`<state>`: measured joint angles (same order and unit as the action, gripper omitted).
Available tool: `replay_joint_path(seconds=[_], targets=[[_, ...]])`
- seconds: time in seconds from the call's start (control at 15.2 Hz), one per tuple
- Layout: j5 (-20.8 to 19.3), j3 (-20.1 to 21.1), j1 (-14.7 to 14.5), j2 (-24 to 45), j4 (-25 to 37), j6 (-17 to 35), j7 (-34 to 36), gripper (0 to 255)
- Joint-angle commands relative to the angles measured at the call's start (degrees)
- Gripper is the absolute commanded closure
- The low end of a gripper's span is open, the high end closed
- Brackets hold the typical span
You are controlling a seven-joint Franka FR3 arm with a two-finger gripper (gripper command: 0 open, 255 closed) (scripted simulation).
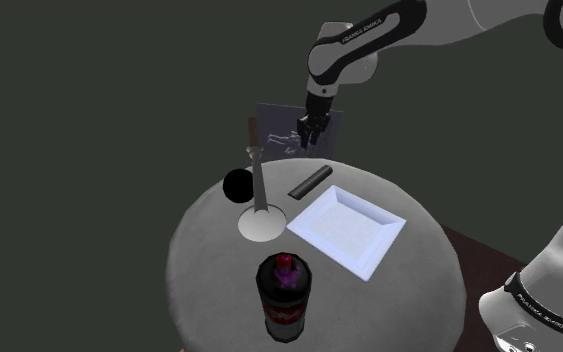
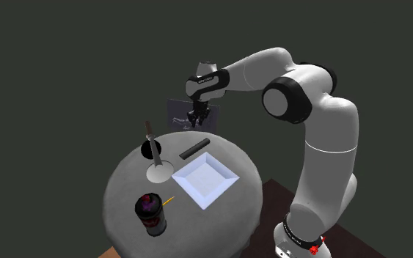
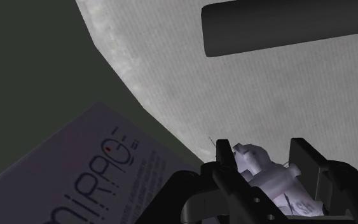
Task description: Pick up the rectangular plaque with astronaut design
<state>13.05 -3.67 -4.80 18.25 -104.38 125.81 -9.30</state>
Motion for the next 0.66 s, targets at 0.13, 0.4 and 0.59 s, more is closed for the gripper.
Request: replay_joint_path(seconds=[0.13,0.4,0.59], targets=[[-0.5,-0.2,0.0,-1.5,1.4,-2.8,0.6,255],[-0.9,-0.3,0.0,-2.6,3.0,-5.4,1.2,255],[-1.0,-0.3,0.0,-2.9,3.5,-6.2,1.3,255]])
